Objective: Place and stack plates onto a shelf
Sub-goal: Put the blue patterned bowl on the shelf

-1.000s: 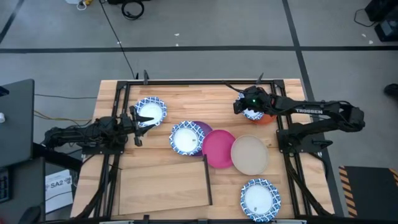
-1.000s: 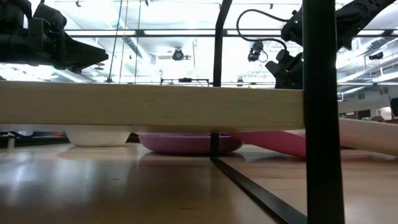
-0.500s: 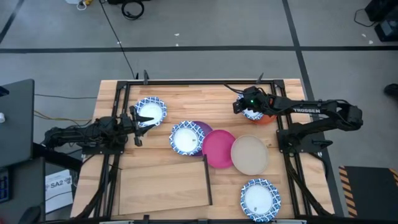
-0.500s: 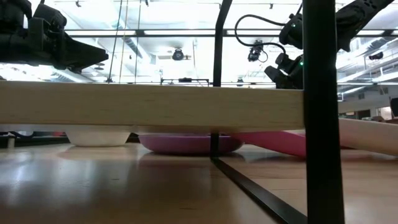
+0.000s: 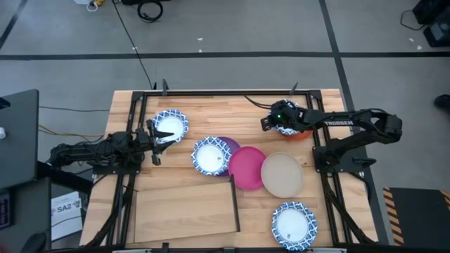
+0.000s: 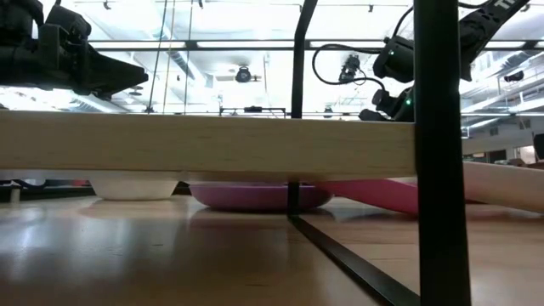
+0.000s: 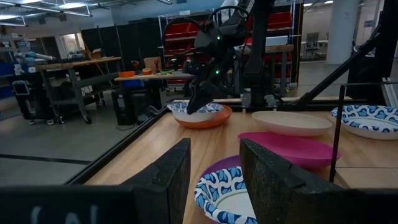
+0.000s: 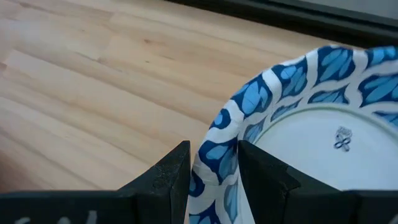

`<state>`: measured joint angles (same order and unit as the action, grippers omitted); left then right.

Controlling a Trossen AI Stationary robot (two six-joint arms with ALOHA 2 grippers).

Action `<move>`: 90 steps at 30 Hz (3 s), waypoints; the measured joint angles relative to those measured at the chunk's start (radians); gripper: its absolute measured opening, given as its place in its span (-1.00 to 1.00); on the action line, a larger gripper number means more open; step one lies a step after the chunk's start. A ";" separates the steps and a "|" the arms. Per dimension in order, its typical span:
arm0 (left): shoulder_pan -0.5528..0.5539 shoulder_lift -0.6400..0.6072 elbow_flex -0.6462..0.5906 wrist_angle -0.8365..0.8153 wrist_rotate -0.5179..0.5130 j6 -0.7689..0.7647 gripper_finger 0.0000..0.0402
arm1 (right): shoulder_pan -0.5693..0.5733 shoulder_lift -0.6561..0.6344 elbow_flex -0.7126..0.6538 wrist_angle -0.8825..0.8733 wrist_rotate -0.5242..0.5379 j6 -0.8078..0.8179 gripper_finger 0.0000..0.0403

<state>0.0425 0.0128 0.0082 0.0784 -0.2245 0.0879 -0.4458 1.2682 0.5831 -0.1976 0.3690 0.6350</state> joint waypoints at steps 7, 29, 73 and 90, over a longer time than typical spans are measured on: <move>0.000 0.000 0.000 0.000 0.000 0.000 -0.27 | -0.001 0.017 0.000 0.001 0.000 -0.003 -0.35; 0.000 0.000 0.000 0.000 0.000 0.000 -0.27 | -0.001 0.021 0.000 -0.008 0.007 -0.010 -0.88; 0.000 0.000 0.000 0.041 0.000 -0.113 -0.27 | -0.001 -0.234 -0.001 0.136 -0.122 -0.234 -0.92; -0.001 0.018 0.000 0.241 0.000 -0.123 -0.27 | 0.023 -0.206 -0.001 0.388 -0.533 -0.516 -0.92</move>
<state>0.0418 0.0309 0.0082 0.3195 -0.2241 -0.0347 -0.4232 1.0622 0.5823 0.1905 -0.1637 0.1185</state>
